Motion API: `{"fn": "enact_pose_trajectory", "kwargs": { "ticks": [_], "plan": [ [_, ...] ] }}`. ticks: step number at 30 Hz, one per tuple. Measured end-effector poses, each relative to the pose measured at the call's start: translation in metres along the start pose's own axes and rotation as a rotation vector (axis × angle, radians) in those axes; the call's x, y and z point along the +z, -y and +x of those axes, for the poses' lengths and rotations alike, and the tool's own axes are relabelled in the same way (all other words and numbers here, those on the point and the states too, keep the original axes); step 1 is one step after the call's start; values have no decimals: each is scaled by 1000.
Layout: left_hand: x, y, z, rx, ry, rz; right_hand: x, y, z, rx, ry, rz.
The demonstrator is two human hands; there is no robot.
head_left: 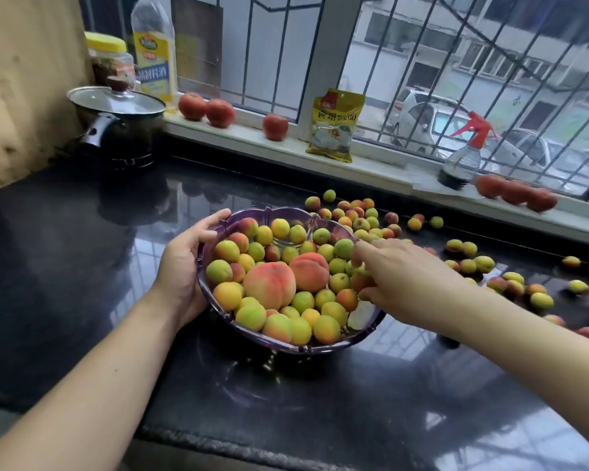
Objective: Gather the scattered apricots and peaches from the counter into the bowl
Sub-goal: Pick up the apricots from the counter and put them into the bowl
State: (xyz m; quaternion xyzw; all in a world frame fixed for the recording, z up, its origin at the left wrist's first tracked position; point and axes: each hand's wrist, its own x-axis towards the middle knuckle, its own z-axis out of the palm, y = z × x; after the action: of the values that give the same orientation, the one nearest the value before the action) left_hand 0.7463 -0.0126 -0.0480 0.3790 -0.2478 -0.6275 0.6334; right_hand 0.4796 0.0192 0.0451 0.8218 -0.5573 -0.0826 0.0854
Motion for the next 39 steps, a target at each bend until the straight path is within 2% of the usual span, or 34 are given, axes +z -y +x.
{"fn": "enact_pose_trajectory", "kwargs": {
  "ticks": [12, 17, 19, 23, 28, 34, 37, 39],
  "plan": [
    [-1, 2, 1, 3, 30, 7, 3, -5, 7, 81, 55, 166],
    [1, 5, 1, 24, 29, 15, -6, -28, 29, 188, -247, 425],
    [1, 5, 2, 16, 23, -1, -6, -42, 59, 221, -275, 453],
    [-1, 5, 7, -3, 35, -31, 10, -56, 143, 210, -177, 429],
    [-4, 4, 13, -24, 59, -35, 30, -44, 239, 95, 19, 297],
    [-6, 3, 15, -15, 60, -11, 59, -47, 282, 94, 156, 112],
    [-5, 3, 14, -14, 55, -10, 53, -51, 273, 99, 23, 176],
    [-5, 3, 14, -15, 43, -12, 37, -51, 254, 103, -130, 383]
  ]
}}
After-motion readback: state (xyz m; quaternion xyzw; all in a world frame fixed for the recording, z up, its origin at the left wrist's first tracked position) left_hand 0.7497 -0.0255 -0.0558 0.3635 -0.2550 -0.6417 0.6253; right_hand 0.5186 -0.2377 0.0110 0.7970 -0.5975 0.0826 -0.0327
